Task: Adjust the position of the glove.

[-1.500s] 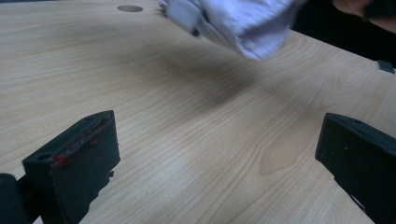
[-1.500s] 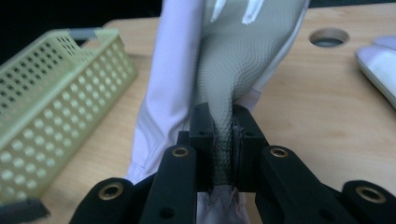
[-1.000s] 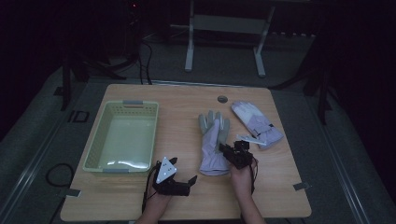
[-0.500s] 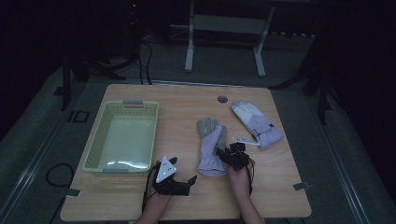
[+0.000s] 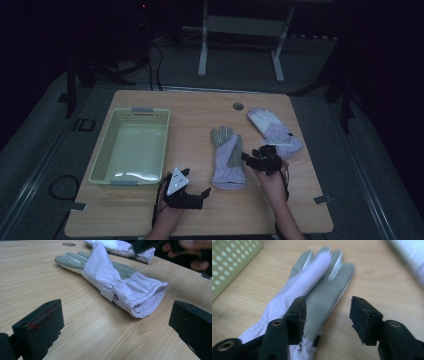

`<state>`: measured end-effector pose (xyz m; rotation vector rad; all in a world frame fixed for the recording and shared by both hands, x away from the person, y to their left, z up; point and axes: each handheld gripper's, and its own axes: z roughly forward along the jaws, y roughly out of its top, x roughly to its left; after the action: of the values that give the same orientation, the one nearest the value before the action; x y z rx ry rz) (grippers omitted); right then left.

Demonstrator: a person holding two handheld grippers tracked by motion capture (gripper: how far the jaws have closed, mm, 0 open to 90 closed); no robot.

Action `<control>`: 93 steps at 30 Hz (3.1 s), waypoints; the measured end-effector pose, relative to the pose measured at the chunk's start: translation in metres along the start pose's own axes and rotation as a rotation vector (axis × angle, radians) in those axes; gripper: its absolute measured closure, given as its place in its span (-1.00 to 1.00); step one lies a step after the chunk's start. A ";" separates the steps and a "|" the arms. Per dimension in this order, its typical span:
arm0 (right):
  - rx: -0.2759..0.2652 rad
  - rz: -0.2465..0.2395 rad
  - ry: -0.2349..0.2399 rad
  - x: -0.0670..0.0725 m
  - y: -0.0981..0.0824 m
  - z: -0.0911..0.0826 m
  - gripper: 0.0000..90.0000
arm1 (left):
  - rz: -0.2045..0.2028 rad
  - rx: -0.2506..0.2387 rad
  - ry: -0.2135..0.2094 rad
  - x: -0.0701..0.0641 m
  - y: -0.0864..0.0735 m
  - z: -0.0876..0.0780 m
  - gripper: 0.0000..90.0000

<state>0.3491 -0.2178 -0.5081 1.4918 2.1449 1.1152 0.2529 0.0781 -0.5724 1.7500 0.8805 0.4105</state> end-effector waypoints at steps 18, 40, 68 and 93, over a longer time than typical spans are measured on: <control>-0.009 -0.111 -0.117 -0.115 0.046 -0.022 0.17 | -0.001 0.001 0.003 0.000 0.000 0.000 -1.00; 0.176 -0.142 -0.123 -0.169 0.074 0.058 0.00 | -0.021 0.001 0.007 0.001 0.000 0.000 -1.00; 0.140 0.013 -0.030 -0.161 0.066 0.035 0.76 | -0.010 0.005 0.016 0.000 0.000 0.000 -1.00; -0.099 0.143 -0.075 -0.080 0.012 -0.095 0.78 | 0.014 0.005 0.023 -0.003 0.000 0.001 -1.00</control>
<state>0.3307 -0.3275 -0.4514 1.6359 1.9307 1.1737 0.2517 0.0756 -0.5721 1.7603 0.8865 0.4381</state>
